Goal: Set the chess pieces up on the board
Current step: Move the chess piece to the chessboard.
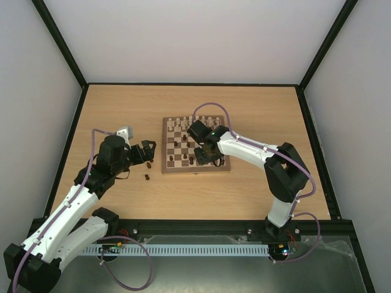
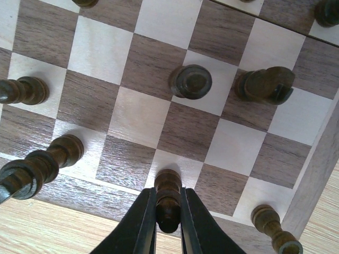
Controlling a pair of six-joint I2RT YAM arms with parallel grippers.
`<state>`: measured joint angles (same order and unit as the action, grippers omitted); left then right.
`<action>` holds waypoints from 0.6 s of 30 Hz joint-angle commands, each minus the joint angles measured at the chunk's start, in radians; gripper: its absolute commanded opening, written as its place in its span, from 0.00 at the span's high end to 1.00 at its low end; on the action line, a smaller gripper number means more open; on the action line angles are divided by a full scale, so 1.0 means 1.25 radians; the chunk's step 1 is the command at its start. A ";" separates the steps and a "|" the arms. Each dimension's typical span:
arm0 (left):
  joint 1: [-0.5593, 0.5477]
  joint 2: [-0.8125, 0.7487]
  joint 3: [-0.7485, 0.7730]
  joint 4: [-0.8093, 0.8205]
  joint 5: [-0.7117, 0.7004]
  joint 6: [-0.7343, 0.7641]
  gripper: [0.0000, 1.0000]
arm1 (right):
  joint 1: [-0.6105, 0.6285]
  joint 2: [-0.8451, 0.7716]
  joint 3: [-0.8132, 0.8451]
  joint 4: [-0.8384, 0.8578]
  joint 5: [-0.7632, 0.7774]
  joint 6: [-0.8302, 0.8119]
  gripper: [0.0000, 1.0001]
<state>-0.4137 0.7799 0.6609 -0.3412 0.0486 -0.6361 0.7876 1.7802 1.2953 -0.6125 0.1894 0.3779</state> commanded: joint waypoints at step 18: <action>0.005 0.008 -0.010 0.024 0.011 -0.002 0.01 | -0.008 -0.065 0.033 -0.059 -0.003 -0.006 0.54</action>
<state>-0.4137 0.7845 0.6548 -0.3408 0.0525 -0.6365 0.7853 1.7454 1.2842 -0.6273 0.1844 0.3775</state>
